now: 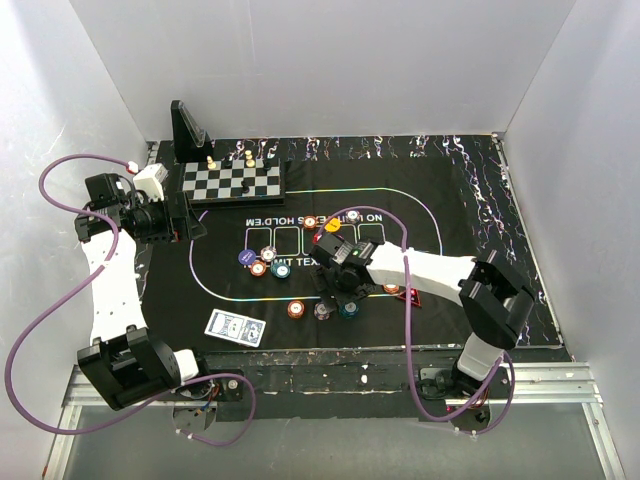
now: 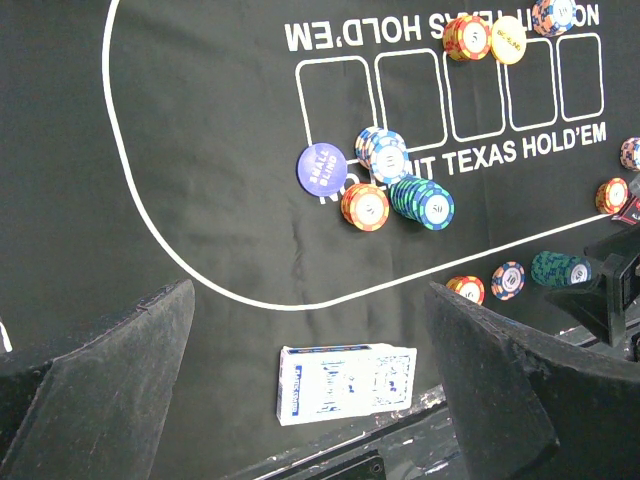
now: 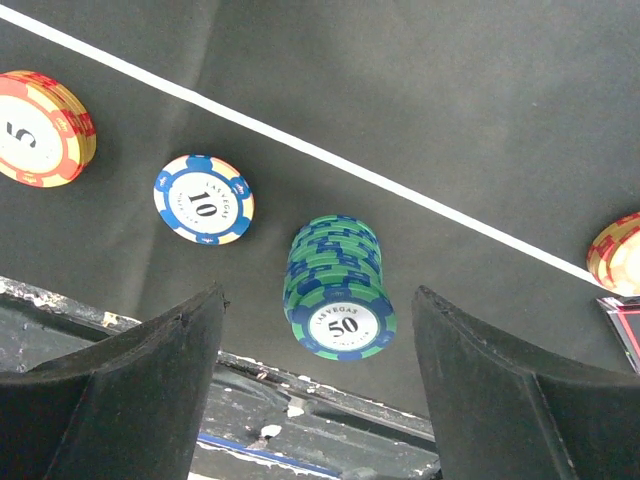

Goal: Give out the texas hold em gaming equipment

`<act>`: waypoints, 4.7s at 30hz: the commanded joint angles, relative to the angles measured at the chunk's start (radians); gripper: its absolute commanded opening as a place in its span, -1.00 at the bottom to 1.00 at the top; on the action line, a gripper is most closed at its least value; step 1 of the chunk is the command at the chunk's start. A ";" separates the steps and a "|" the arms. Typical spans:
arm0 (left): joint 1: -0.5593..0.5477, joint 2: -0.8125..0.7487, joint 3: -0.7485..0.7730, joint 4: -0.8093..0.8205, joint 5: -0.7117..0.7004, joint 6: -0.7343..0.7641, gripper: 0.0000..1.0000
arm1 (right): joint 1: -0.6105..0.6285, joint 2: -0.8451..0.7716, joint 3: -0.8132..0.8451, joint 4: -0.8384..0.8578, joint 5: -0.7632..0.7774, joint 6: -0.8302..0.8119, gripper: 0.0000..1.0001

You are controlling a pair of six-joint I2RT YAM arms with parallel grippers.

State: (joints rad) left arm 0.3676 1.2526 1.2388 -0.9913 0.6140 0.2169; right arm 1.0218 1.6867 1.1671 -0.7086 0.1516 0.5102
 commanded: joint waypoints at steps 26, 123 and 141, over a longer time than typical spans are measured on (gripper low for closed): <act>0.005 -0.019 0.030 -0.009 -0.002 0.013 0.99 | -0.015 -0.012 -0.069 0.052 0.029 0.036 0.21; 0.007 0.007 0.042 0.010 -0.036 0.015 0.99 | -0.462 0.450 0.648 -0.091 -0.035 -0.176 0.46; 0.007 -0.035 0.034 -0.006 -0.010 0.010 1.00 | -0.154 -0.058 0.102 -0.003 -0.037 -0.003 0.76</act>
State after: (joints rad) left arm 0.3706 1.2633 1.2572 -0.9909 0.5797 0.2245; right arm 0.7940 1.6489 1.3594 -0.7395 0.1204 0.4294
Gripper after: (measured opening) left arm 0.995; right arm 0.874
